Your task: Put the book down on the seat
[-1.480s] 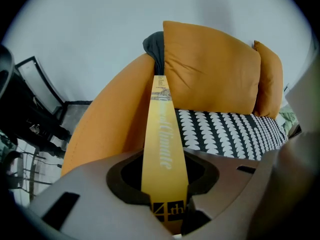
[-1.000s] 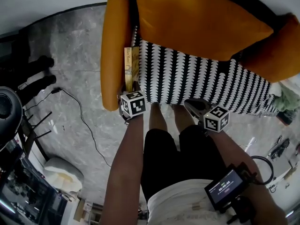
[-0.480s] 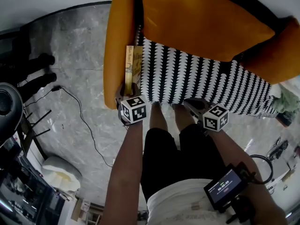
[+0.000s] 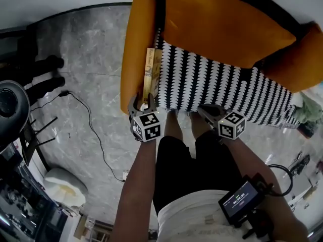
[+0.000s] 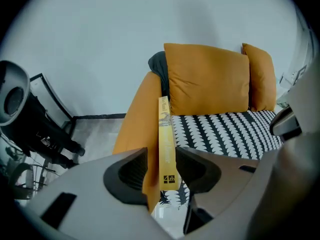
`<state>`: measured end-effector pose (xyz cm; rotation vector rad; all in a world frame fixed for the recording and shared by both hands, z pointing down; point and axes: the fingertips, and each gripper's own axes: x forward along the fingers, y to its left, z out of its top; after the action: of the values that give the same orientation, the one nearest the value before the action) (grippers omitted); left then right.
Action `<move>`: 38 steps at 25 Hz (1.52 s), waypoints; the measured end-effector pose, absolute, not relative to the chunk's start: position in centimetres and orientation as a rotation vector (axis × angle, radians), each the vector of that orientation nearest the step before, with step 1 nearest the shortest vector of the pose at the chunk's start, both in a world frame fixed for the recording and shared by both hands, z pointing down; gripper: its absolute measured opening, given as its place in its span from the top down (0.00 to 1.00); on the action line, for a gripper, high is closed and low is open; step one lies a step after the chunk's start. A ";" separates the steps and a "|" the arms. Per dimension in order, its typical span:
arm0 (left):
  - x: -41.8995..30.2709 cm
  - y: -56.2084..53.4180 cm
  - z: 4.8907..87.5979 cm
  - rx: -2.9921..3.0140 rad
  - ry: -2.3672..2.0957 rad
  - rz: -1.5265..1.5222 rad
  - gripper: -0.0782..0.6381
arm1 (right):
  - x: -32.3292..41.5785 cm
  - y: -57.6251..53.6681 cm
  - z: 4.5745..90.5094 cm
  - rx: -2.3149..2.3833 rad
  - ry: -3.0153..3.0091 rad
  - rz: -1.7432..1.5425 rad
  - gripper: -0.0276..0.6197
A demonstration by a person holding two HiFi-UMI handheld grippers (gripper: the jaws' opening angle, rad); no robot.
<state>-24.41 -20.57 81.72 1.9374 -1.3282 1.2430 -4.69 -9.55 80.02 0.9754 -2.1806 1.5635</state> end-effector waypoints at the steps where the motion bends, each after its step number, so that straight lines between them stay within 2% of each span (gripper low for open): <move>1: -24.3 -20.5 81.2 1.964 -1.320 1.224 0.63 | -5.0 -9.7 79.9 0.978 -2.183 1.557 0.93; 14: -23.9 -19.4 71.0 2.224 -1.036 0.871 0.68 | -8.0 -14.5 73.1 1.091 -2.272 1.437 0.93; 29: -27.4 -21.6 60.3 2.287 -1.038 0.703 0.87 | -7.1 -19.0 62.0 1.158 -2.414 1.209 0.93; 38: -27.2 -20.5 55.2 2.351 -1.004 0.606 0.88 | -7.2 -19.5 53.8 1.131 -2.571 1.053 0.94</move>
<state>-27.16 -20.54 55.22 2.3508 -1.0040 0.6064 -7.21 -19.54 53.81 1.1311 -2.5705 1.0533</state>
